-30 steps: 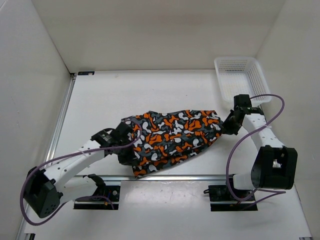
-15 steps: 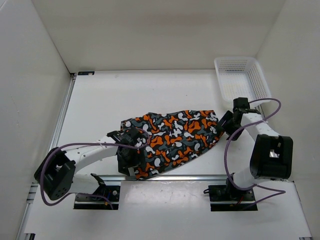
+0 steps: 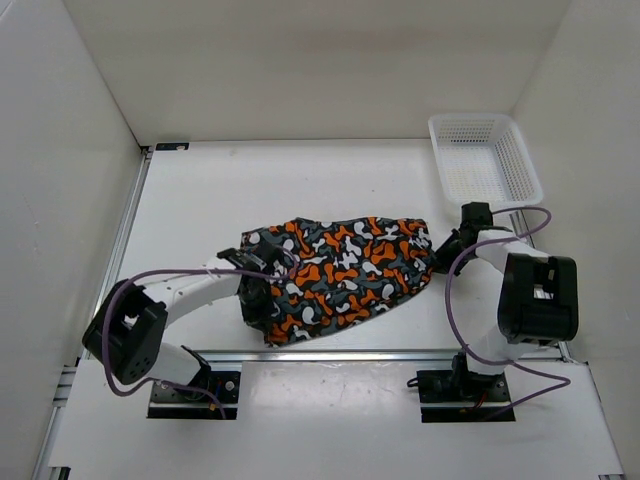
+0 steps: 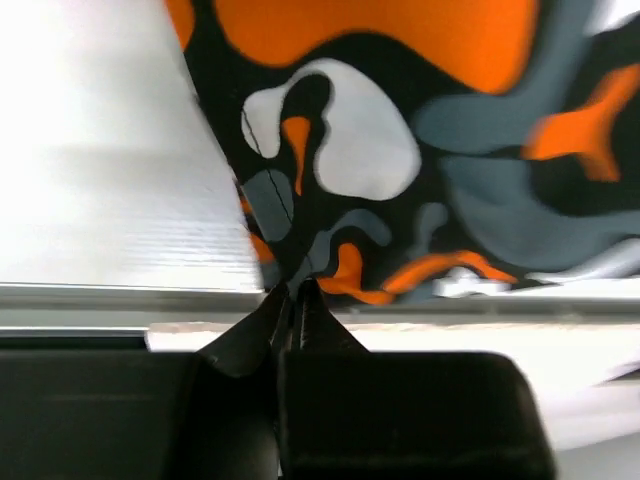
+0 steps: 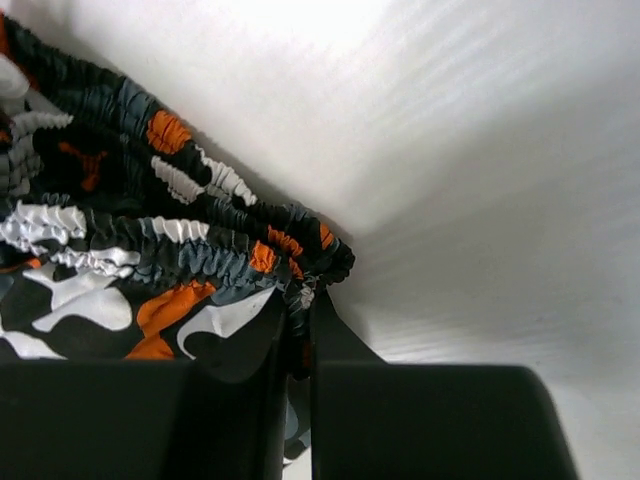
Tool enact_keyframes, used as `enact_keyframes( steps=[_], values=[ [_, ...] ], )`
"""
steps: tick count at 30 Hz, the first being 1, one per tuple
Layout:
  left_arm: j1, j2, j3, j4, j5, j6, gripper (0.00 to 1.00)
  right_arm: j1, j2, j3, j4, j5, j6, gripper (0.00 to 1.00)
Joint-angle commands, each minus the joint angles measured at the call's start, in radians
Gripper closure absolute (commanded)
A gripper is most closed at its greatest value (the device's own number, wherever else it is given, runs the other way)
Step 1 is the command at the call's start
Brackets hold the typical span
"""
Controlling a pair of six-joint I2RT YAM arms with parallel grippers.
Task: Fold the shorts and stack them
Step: Fold the shorts
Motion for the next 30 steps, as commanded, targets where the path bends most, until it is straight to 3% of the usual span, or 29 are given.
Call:
enact_keyframes(
  steps=[1, 8, 14, 16, 17, 18, 19, 20, 22, 23, 25, 29, 30],
  values=[
    [0.115, -0.009, 0.132, -0.04, -0.13, 0.061, 0.9, 0.011, -0.108, -0.066, 0.003, -0.028, 0.081, 1.0],
    [0.364, 0.038, 0.326, -0.103, -0.221, 0.245, 0.9, 0.117, -0.324, -0.244, -0.007, 0.054, 0.265, 1.0],
    [0.385, -0.02, 0.314, -0.158, -0.169, 0.241, 0.9, 0.198, -0.361, -0.268, -0.047, 0.1, 0.265, 1.0],
    [0.385, -0.066, 0.294, -0.167, -0.169, 0.232, 0.9, 0.198, -0.361, -0.278, -0.047, 0.1, 0.265, 0.91],
    [0.385, -0.084, 0.283, -0.18, -0.155, 0.218, 0.9, 0.198, -0.361, -0.278, -0.047, 0.1, 0.265, 0.8],
    [0.385, -0.121, 0.283, -0.18, -0.144, 0.218, 0.84, 0.198, -0.361, -0.287, -0.047, 0.1, 0.256, 0.73],
    [0.385, -0.138, 0.283, -0.18, -0.109, 0.206, 0.73, 0.198, -0.361, -0.288, -0.047, 0.1, 0.256, 0.67],
    [0.385, -0.152, 0.274, -0.18, -0.091, 0.206, 0.56, 0.198, -0.361, -0.288, -0.047, 0.1, 0.256, 0.56],
    [0.385, -0.176, 0.274, -0.18, -0.078, 0.195, 0.23, 0.198, -0.361, -0.269, -0.047, 0.1, 0.247, 0.46],
    [0.385, -0.189, 0.274, -0.18, -0.078, 0.195, 0.18, 0.198, -0.361, -0.269, -0.059, 0.1, 0.247, 0.37],
    [0.395, -0.18, 0.286, -0.18, -0.098, 0.195, 0.18, 0.198, -0.361, -0.257, -0.069, 0.111, 0.236, 0.32],
    [0.418, -0.129, 0.33, -0.146, -0.098, 0.195, 0.29, 0.198, -0.347, -0.237, -0.069, 0.139, 0.236, 0.28],
    [0.418, -0.111, 0.34, -0.128, -0.098, 0.186, 0.37, 0.198, -0.338, -0.237, -0.052, 0.151, 0.236, 0.28]
  ],
)
